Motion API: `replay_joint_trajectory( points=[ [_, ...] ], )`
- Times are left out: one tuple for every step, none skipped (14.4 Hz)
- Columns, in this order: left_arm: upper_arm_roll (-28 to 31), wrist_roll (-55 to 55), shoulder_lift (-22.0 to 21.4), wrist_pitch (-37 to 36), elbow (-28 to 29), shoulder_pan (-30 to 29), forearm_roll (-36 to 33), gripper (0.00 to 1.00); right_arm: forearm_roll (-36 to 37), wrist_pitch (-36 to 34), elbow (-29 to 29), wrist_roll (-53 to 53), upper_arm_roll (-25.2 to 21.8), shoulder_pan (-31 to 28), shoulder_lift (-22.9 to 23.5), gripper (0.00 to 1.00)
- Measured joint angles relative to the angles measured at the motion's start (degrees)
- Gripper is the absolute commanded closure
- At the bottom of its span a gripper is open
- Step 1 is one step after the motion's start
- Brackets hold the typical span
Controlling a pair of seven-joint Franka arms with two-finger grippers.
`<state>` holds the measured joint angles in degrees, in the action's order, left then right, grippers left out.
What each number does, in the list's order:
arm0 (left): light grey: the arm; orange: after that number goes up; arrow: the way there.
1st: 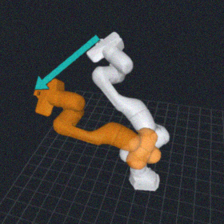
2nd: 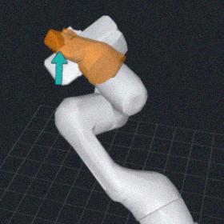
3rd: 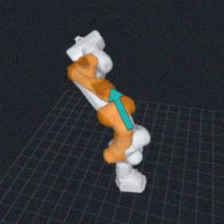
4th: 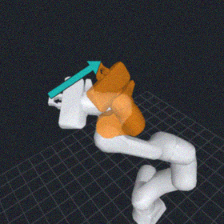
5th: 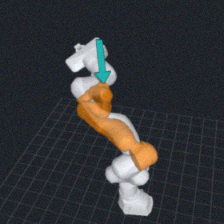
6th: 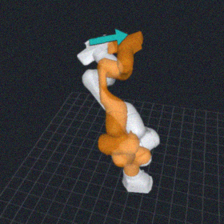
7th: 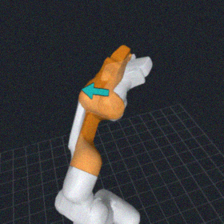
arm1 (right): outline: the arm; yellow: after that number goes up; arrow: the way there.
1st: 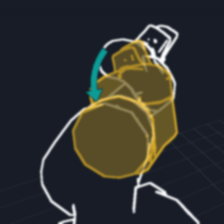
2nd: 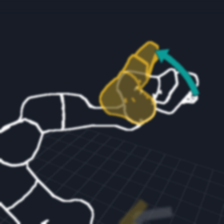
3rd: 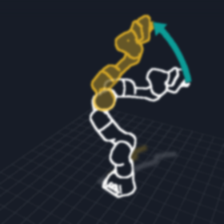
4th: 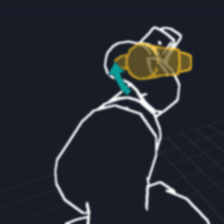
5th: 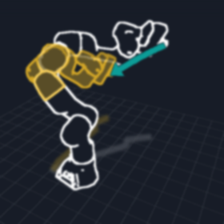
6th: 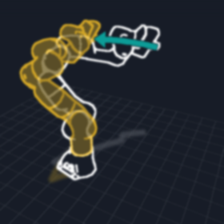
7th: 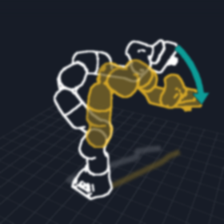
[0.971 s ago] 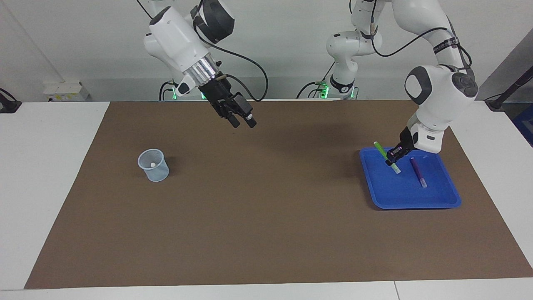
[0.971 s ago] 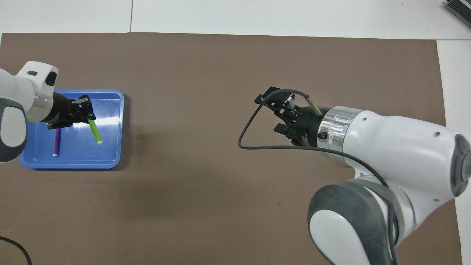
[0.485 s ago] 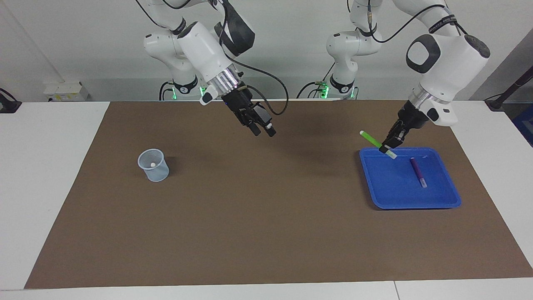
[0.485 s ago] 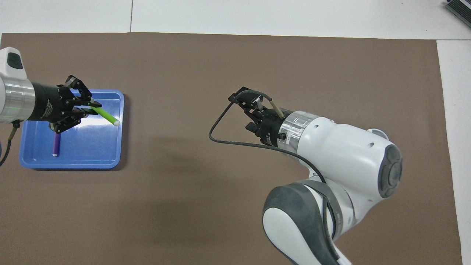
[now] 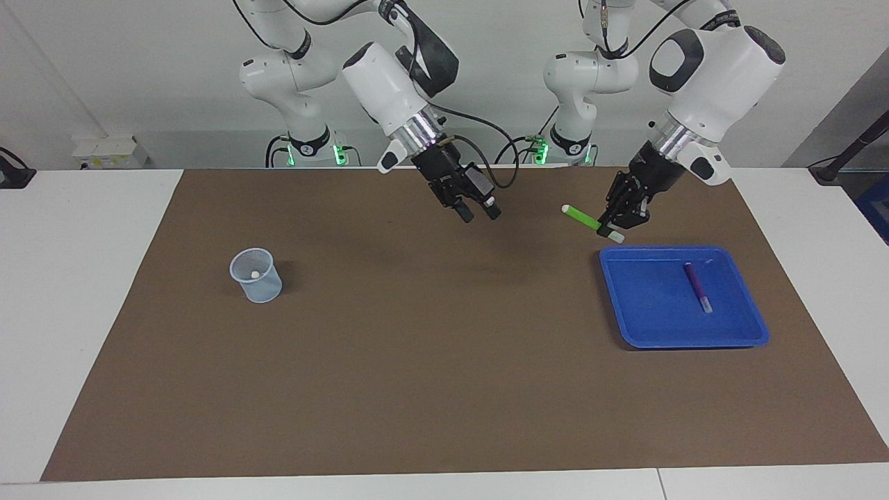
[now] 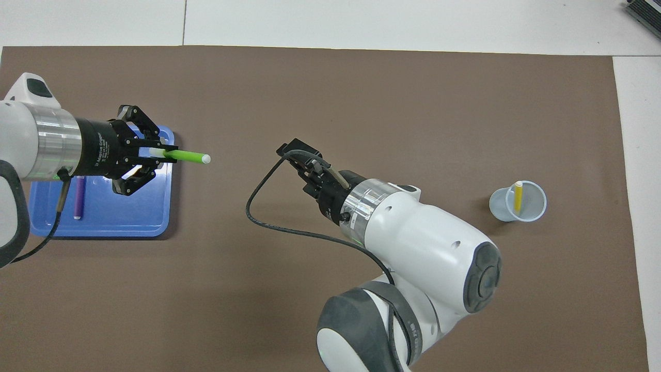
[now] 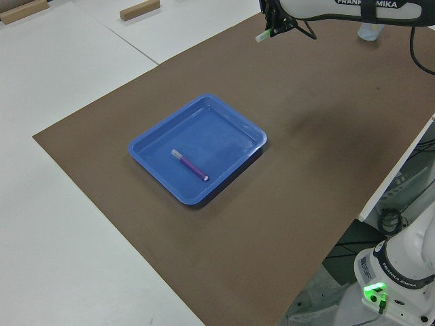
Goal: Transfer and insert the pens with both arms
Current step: 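Carry the green pen inward with the left gripper while the right gripper approaches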
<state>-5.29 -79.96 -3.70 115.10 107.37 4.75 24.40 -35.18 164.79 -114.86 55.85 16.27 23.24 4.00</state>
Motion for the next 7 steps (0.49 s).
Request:
replay_joint_trajectory(
  points=[
    [0.0,-2.3,-0.1,0.3,0.1,0.3,0.5,1.00,0.0,0.0,0.5,0.0,0.0,0.4,0.0,0.04],
    [0.0,-4.4,-0.3,0.6,0.3,0.7,0.9,1.00,0.0,0.0,1.4,0.0,0.0,0.8,0.1,0.04],
    [0.0,-6.7,-0.4,1.4,0.6,1.1,1.2,1.00,0.0,0.0,2.4,0.1,0.0,1.4,0.3,0.04],
    [0.0,-8.8,-0.7,2.2,1.1,1.5,1.2,1.00,0.0,0.0,3.7,0.8,0.0,2.2,0.7,0.04],
    [0.0,-10.5,-1.1,2.7,1.6,1.9,1.3,1.00,0.0,0.0,5.1,1.6,0.0,2.9,1.1,0.04],
    [0.0,-11.8,-1.8,3.1,2.4,2.5,1.3,1.00,0.0,0.0,6.4,2.1,-0.1,3.6,1.8,0.04],
    [0.0,-12.6,-2.7,3.3,3.4,3.1,1.3,1.00,0.0,0.0,7.3,2.2,-0.1,4.3,2.6,0.04]
  ],
)
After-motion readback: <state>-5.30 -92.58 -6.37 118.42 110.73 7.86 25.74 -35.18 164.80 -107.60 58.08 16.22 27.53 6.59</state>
